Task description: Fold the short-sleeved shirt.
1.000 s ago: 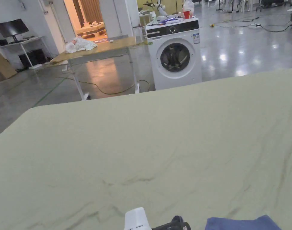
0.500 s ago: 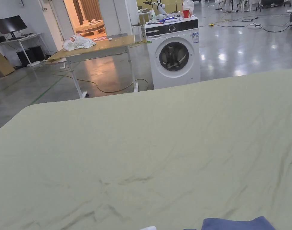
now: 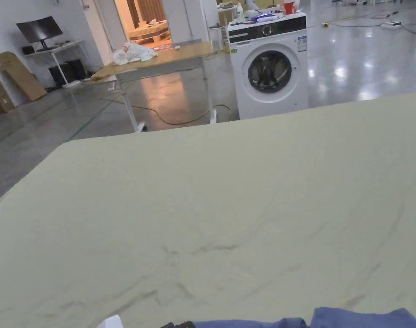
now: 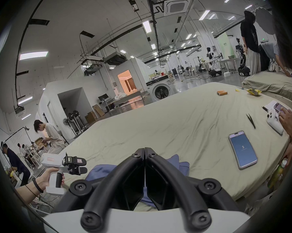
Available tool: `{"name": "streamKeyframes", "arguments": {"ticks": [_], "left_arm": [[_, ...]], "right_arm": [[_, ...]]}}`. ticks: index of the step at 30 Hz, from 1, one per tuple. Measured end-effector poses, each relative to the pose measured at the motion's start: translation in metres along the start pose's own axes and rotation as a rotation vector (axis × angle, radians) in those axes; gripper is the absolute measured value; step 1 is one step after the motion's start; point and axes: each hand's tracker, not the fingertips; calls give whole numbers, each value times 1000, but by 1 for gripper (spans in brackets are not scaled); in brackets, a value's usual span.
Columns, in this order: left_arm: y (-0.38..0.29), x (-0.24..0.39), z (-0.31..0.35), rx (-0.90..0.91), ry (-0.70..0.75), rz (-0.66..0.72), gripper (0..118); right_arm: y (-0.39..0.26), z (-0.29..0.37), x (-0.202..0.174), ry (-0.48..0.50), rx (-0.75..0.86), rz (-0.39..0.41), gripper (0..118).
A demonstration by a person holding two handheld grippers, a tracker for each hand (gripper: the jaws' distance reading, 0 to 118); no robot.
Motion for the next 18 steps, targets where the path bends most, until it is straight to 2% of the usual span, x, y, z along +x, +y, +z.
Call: {"name": "streamKeyframes", "arguments": {"ticks": [4, 8, 9, 10, 11, 18], "left_arm": [[10, -55, -21, -69, -46, 159, 85], [1, -78, -52, -116, -187, 270, 47], [0, -70, -63, -133, -165, 258, 36], [-1, -62, -66, -130, -138, 237, 19], [0, -53, -66, -125, -102, 194, 15], [6, -65, 1, -16, -179, 219, 11]], "right_arm": [[-1, -2, -6, 17, -21, 9, 0], [3, 18, -15, 15, -34, 55, 0], [3, 19, -16, 8, -39, 67, 0], [1, 26, -16, 3, -40, 72, 0], [0, 31, -16, -1, -42, 74, 0], [-12, 36, 11, 9, -33, 11, 0]]}}
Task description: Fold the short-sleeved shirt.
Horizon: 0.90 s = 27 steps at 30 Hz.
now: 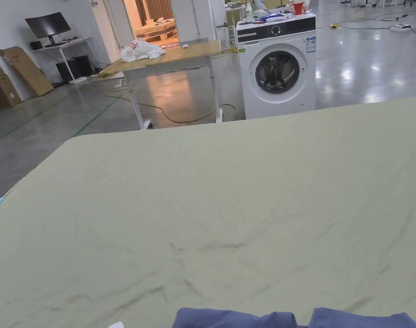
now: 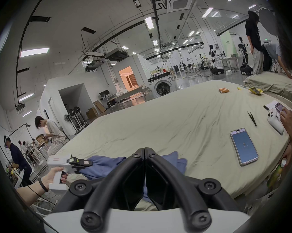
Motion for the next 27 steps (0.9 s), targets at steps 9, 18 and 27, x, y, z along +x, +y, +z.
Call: {"name": "streamKeyframes", "arguments": {"ticks": [9, 18, 27], "left_arm": [[-23, 132, 59, 129, 215, -374, 11], [-102, 204, -131, -257, 63, -598, 11], [-109, 215, -160, -322, -31, -611, 72]], "right_arm": [[-8, -14, 9, 23, -3, 12, 0], [-6, 3, 4, -10, 39, 40, 0], [-8, 34, 20, -91, 79, -29, 0]]}}
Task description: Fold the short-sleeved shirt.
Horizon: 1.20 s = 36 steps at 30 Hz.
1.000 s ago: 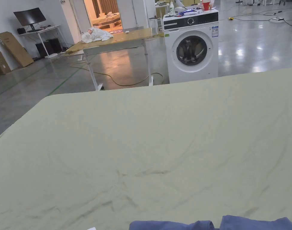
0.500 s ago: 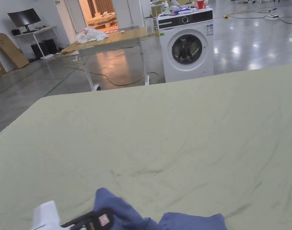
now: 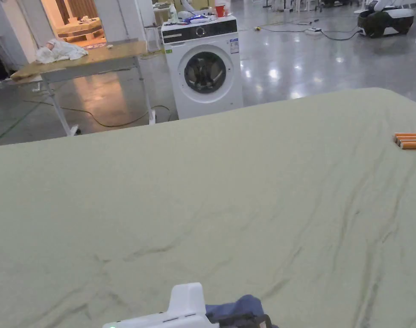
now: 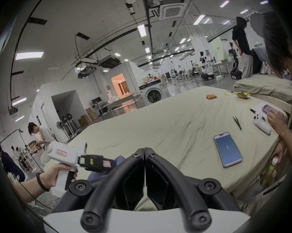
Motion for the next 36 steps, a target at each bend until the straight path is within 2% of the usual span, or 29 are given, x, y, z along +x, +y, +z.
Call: {"name": "streamKeyframes", "arguments": {"ticks": [1, 2, 4, 5, 6, 9, 11, 13, 18, 19, 21, 22, 23, 26, 28, 29, 30, 31, 33, 34, 36], "left_arm": [[0, -1, 9, 31, -3, 4, 70], [1, -4, 16, 56, -4, 10, 62], [1, -9, 22, 72, 14, 21, 29], [1, -12, 14, 63, 46, 41, 7], [0, -16, 4, 42, 61, 57, 4], [-6, -38, -34, -60, 1, 117, 2], [-14, -29, -66, -130, 59, 87, 2], [-23, -12, -94, -190, 133, 1, 2], [-14, -5, -44, -98, 70, 5, 3], [-13, 0, -26, -65, 75, -19, 4], [-14, 5, 7, -18, 92, -56, 13], [-16, 4, 26, 18, 107, -60, 21], [-17, 1, 45, 53, 123, -45, 39], [-26, -25, 89, 131, 171, 45, 73], [-27, -43, 101, 140, 232, 112, 80], [-26, -56, 103, 129, 278, 165, 81], [-29, -68, 110, 137, 289, 198, 81], [-34, -79, 116, 169, 271, 237, 81], [-38, -114, 130, 176, 174, 340, 84], [-39, -130, 130, 174, 119, 375, 87], [-38, -145, 117, 164, 70, 390, 93]], "right_arm": [[0, 0, 4, 3, 2, -16, 0], [-2, -1, 7, 9, 5, -37, 0], [-4, -4, 9, 23, 16, -72, 0], [-3, -5, 10, 34, 16, -91, 0], [-3, -6, 9, 46, 14, -100, 0], [-4, -8, 3, 39, 9, -75, 0], [-7, -11, -1, 28, -18, -47, 0], [-10, -14, -5, 31, -59, -27, 0], [-27, -43, -19, 72, -231, 68, 0], [-30, -56, -25, 84, -265, 101, 0], [-33, -84, -36, 154, -313, 143, 0], [-35, -104, -41, 210, -372, 129, 0], [-40, -127, -48, 237, -441, 119, 0], [-62, -187, -61, 255, -540, 180, 0], [-78, -219, -66, 228, -645, 232, 0], [-90, -235, -64, 173, -706, 281, 0], [-99, -245, -62, 158, -763, 309, 0], [-102, -249, -60, 170, -773, 302, 0], [-89, -240, -57, 170, -752, 203, 0], [-88, -240, -57, 174, -752, 216, 0], [-93, -243, -59, 190, -758, 291, 0]]}}
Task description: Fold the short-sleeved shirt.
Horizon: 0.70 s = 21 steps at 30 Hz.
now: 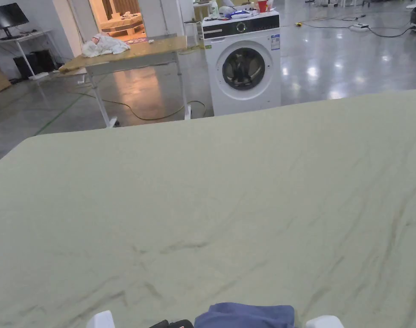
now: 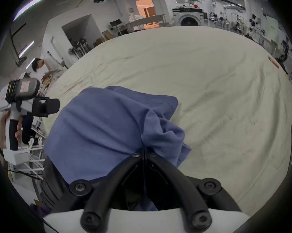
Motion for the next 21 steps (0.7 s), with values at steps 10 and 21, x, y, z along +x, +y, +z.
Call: {"name": "streamKeyframes", "arguments": {"ticks": [10, 21], "left_arm": [[-9, -8, -70, -90, 43, 20, 33], [3, 2, 26, 36, 25, -53, 26]], "right_arm": [[-5, 3, -3, -19, 21, -42, 0], [-12, 52, 4, 108, 192, -253, 0]]}}
